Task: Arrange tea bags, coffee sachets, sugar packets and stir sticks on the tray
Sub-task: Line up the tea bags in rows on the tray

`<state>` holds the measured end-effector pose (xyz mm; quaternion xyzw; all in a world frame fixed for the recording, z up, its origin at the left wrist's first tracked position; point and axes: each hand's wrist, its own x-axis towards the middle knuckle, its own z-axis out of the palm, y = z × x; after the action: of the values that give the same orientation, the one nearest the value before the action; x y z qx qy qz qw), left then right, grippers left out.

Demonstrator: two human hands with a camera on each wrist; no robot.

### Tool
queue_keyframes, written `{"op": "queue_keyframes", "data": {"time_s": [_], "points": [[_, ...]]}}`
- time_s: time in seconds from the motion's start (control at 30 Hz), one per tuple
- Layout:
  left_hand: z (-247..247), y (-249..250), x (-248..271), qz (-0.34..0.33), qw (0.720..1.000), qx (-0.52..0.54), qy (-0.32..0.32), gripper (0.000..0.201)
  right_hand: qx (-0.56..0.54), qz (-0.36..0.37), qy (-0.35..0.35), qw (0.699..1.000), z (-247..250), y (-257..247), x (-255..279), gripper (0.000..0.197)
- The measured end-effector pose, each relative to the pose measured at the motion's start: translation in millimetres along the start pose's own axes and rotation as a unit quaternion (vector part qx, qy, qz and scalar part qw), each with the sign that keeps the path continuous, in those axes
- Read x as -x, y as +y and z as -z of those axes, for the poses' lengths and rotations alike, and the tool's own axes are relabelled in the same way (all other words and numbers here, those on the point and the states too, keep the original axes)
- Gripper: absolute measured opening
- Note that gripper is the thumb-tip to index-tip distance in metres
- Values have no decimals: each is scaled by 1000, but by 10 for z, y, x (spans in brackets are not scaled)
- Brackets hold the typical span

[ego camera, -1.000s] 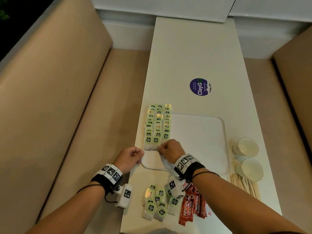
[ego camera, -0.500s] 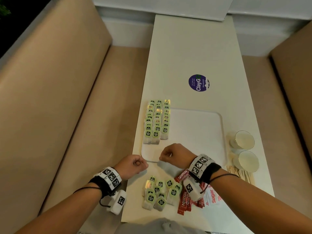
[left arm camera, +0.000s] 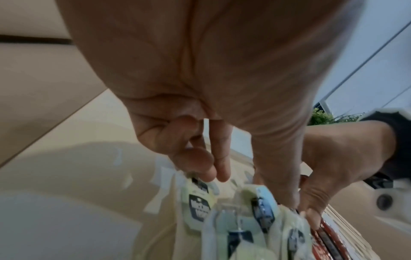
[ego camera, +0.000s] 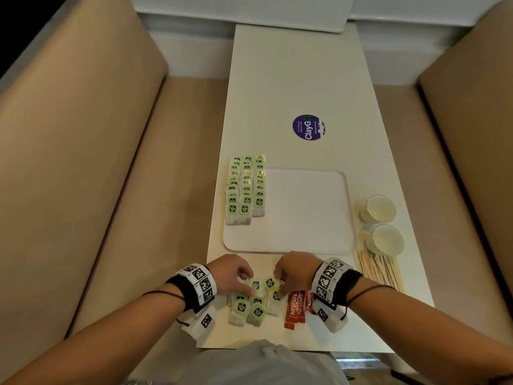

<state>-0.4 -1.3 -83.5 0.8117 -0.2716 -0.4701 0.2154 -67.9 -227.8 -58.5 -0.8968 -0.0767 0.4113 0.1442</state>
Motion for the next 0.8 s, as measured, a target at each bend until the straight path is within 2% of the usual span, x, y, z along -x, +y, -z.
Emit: {"op": "queue_keyframes", "data": {"time_s": [0.1,0.23,0.47,0.67,0.8], "points": [[-40,27,-19,3,1000,-21,-5,32,13,-2,8,1000,-79,-14,14,54],[-36,64,-4,-9,1000,-16,-7,19,10,4,9,1000,-119,-56,51,41],[28,146,47,-29,999,26,-4,17,0,46,22,999,-91,-41,139,34],[155,272,46,-35,997,75,3,7,-42,87,34,995,160,-50,251,35],[253,336,40,-40,989,140,-11,5,-117,87,39,989,345,-44,255,19]]}}
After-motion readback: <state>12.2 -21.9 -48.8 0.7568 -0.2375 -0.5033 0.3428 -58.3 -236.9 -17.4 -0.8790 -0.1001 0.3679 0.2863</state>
